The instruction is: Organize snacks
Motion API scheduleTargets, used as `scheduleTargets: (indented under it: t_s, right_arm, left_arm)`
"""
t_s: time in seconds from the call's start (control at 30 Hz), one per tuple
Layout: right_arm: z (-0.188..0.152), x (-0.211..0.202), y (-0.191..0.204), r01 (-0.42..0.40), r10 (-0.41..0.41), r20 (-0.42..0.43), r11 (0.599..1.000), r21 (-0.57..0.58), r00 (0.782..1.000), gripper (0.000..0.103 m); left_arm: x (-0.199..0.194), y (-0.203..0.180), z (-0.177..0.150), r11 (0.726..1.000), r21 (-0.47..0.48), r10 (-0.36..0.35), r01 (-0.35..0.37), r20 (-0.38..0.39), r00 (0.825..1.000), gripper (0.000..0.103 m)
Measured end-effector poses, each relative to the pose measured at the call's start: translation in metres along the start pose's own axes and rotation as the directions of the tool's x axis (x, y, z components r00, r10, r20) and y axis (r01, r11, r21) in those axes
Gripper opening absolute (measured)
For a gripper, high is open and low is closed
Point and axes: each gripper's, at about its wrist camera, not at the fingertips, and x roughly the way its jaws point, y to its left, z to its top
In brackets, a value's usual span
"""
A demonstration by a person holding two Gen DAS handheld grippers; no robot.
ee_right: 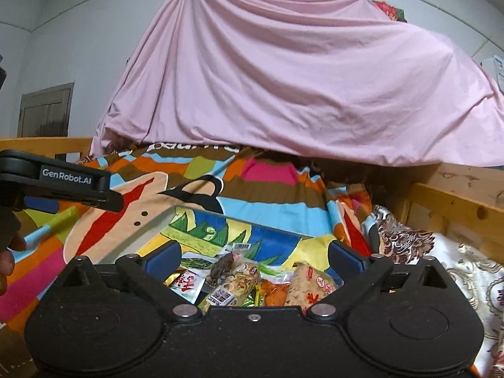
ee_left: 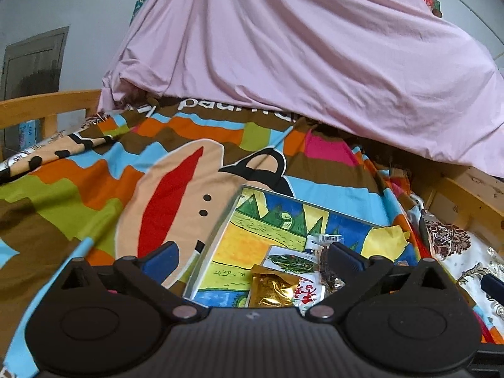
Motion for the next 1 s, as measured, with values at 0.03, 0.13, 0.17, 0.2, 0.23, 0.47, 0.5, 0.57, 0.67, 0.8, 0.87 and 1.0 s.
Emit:
scheduleTargets:
  t_s: [0.03,0.13,0.17,0.2,0.23,0.47,0.5,0.57,0.67,0.8,0.87,1.0]
  right_arm:
    - [0.001,-0.004,0.000,0.002,-0.002,0.005,1.000,0.003,1.000,0.100]
    - [0.005,-0.018,0.000,0.003,-0.003,0.018,1.000,0.014,1.000,0.100]
    - [0.006,-0.022,0.000,0.004,-0.004,0.023,1.000,0.018,1.000,0.100]
    - [0.008,-0.027,0.000,0.003,-0.004,0.026,1.000,0.026,1.000,0.100]
    - [0.009,-0.031,-0.001,0.004,-0.005,0.028,0.999,0.033,1.000,0.101]
    - [0.011,-0.066,-0.001,0.011,-0.015,0.036,0.996,0.089,0.999,0.102]
    - [0.011,-0.072,0.000,0.010,-0.014,0.037,0.996,0.093,0.999,0.102]
    - [0.010,-0.083,0.001,0.010,-0.014,0.037,0.995,0.098,0.999,0.102]
    - [0.008,-0.100,0.004,0.016,-0.019,0.033,0.994,0.104,0.999,0.102]
    - [0.002,-0.122,0.007,0.030,-0.033,0.024,0.992,0.121,0.999,0.102]
    - [-0.002,-0.132,0.009,0.038,-0.041,0.018,0.991,0.129,0.999,0.102]
    - [-0.007,-0.147,0.013,0.054,-0.055,0.007,0.989,0.138,0.998,0.102]
  left_arm:
    - [-0.004,0.001,0.000,1.000,0.001,0.000,0.000,0.002,1.000,0.102]
    - [-0.020,0.003,0.000,1.000,0.008,0.001,-0.001,0.016,1.000,0.102]
    - [-0.024,0.004,0.000,1.000,0.012,0.001,-0.001,0.020,1.000,0.102]
    - [-0.030,0.005,-0.001,1.000,0.019,0.001,-0.002,0.024,1.000,0.102]
    - [-0.035,0.005,-0.001,1.000,0.024,0.002,-0.003,0.028,1.000,0.102]
    - [-0.075,0.012,-0.017,0.998,0.066,0.006,-0.010,0.051,0.999,0.103]
    - [-0.082,0.013,-0.020,0.997,0.076,0.004,-0.008,0.055,0.998,0.103]
    - [-0.093,0.015,-0.026,0.996,0.090,0.007,-0.012,0.062,0.998,0.103]
    - [-0.108,0.019,-0.035,0.995,0.097,0.005,-0.012,0.071,0.997,0.103]
    - [-0.129,0.021,-0.046,0.991,0.128,0.014,-0.026,0.097,0.995,0.103]
    - [-0.140,0.023,-0.052,0.990,0.137,0.005,-0.020,0.111,0.994,0.103]
    - [-0.158,0.025,-0.062,0.987,0.163,-0.017,-0.004,0.129,0.992,0.103]
